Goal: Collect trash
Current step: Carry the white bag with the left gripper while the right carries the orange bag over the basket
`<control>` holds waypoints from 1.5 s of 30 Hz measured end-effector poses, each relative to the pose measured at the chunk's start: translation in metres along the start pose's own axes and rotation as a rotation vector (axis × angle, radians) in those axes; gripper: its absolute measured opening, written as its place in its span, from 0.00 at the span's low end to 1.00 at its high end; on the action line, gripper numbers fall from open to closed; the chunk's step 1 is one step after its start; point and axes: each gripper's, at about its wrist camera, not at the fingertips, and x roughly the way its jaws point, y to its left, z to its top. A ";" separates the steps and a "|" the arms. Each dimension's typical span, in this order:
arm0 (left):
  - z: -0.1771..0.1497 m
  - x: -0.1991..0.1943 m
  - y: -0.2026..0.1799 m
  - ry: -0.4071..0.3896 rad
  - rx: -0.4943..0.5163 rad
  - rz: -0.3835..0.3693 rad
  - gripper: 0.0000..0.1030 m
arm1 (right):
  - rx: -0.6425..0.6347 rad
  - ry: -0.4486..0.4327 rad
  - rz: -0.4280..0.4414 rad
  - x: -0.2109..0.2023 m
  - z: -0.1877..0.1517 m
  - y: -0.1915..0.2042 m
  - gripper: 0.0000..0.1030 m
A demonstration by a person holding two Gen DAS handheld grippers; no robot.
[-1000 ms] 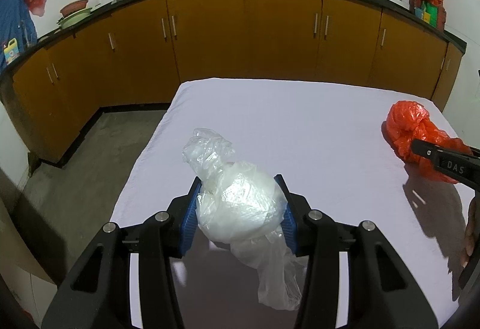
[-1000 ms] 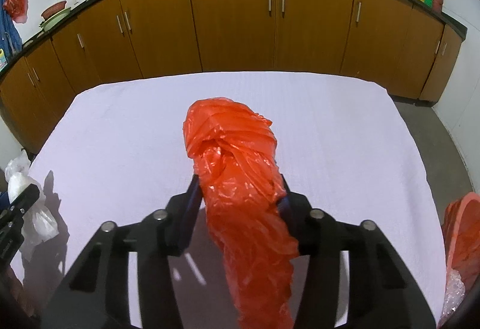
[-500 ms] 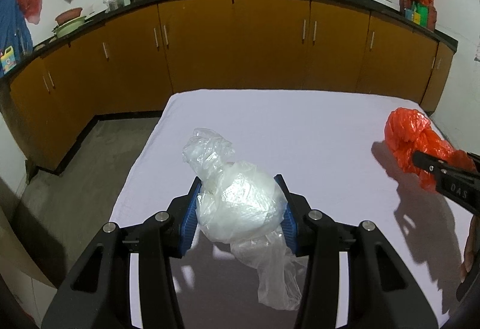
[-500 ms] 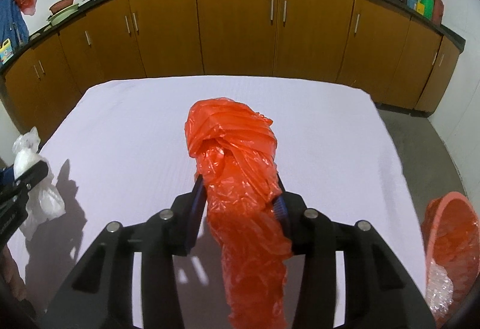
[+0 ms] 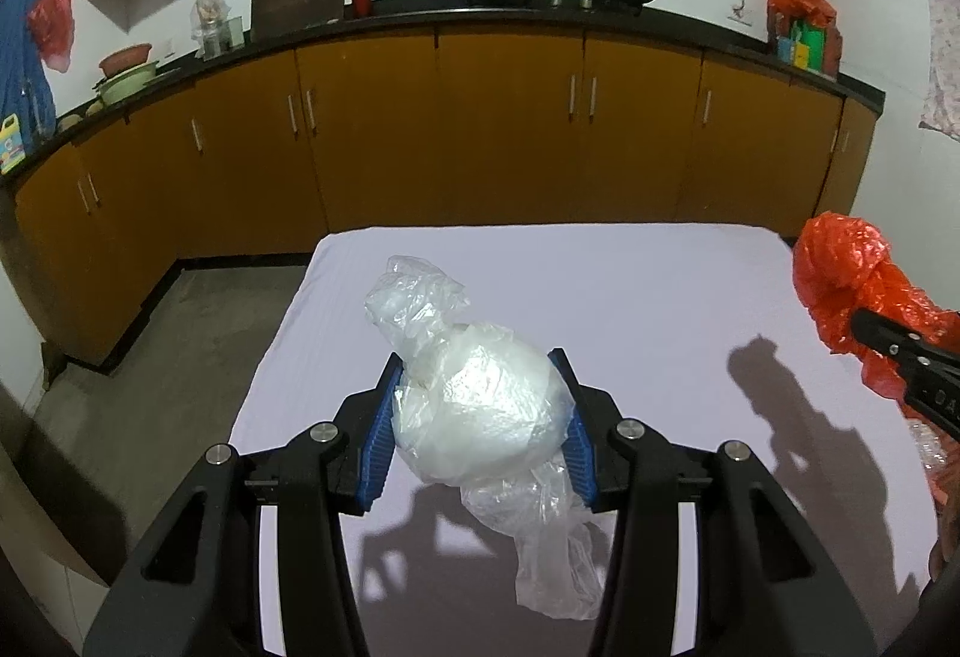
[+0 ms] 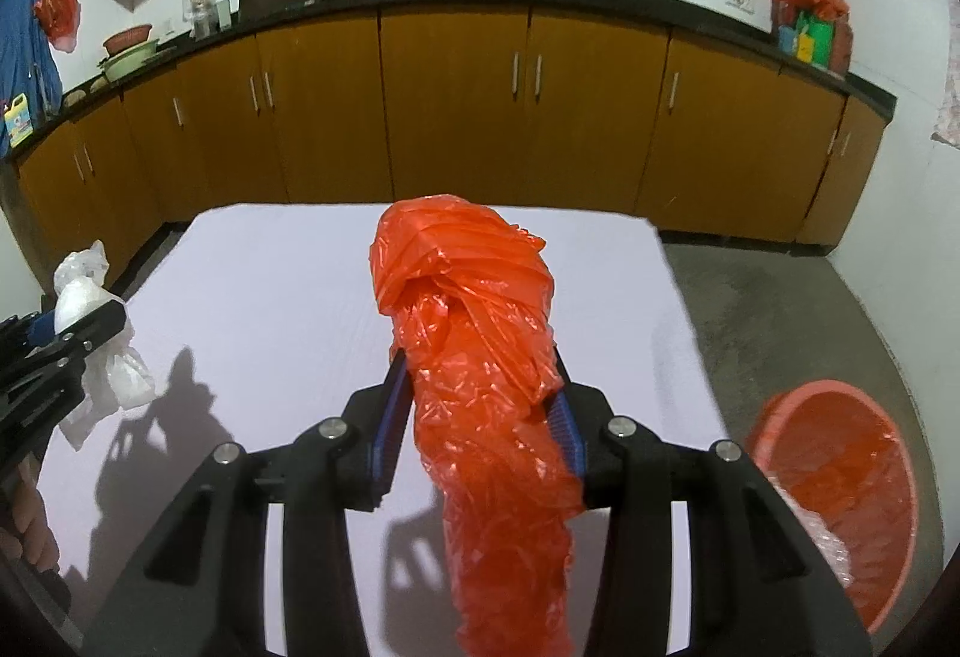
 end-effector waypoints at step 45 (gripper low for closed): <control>-0.005 -0.057 -0.246 -0.013 0.231 -0.358 0.46 | 0.258 -0.114 -0.325 -0.158 -0.075 -0.213 0.41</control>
